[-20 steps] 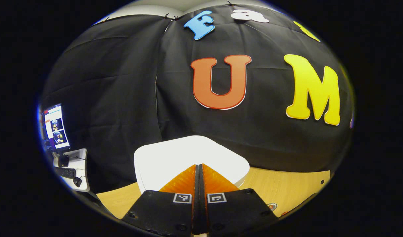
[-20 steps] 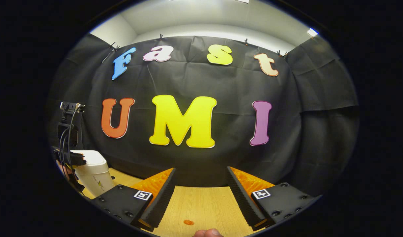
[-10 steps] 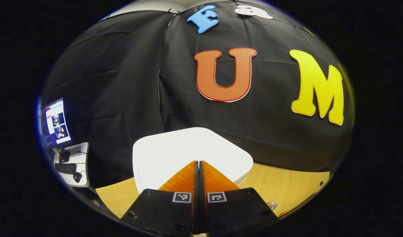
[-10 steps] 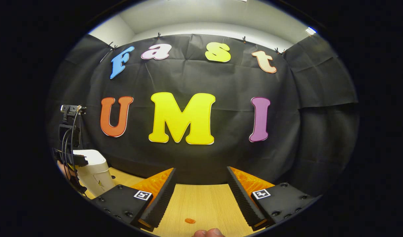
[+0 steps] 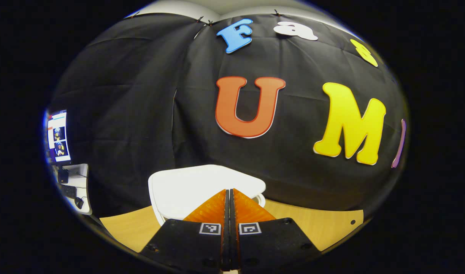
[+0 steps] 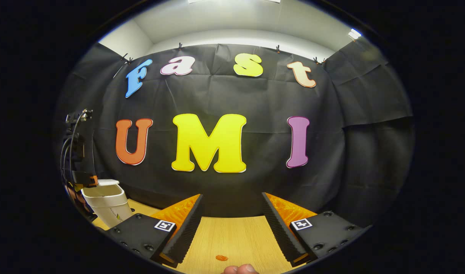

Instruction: Press the lid of the desktop garbage bin to open it, pick up the crumpled paper on the desktop and throw it into the bin, then pick up the pop can on the desktop and drop it into the bin, and finally close the garbage bin lid.

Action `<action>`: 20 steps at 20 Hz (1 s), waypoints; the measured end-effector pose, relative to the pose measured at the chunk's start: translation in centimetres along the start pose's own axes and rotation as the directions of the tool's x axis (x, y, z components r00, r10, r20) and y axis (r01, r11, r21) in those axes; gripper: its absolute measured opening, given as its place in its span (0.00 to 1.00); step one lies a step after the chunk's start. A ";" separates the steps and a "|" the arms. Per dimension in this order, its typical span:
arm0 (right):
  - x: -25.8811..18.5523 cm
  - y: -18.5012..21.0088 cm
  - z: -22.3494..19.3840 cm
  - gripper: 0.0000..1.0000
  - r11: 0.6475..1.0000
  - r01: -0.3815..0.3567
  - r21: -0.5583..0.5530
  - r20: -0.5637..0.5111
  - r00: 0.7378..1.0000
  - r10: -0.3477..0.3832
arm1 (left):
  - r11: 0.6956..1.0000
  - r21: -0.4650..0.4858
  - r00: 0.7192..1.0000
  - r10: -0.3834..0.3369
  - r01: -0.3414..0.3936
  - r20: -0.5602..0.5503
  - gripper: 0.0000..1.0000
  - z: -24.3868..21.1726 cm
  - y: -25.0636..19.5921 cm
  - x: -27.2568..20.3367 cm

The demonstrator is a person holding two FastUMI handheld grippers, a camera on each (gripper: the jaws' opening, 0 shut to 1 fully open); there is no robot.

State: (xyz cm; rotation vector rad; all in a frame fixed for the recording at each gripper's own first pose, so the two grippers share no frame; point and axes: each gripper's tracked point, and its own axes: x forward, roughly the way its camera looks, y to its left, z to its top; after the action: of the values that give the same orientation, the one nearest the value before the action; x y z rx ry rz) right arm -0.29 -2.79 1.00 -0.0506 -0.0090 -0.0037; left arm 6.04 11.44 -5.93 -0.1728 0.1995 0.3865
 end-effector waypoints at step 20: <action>-1.1 -4.1 -0.9 0.94 1.000 -0.010 0.006 -0.013 1.000 0.010 | 0.883 0.131 0.875 -0.467 0.452 0.127 0.69 2.3 -9.1 -11.5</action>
State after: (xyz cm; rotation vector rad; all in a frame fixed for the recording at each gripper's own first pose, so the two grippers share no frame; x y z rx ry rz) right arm -1.41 -6.95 0.28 -0.0450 0.0041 0.0062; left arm -0.50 -0.48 0.02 -0.0886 0.0182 -0.0878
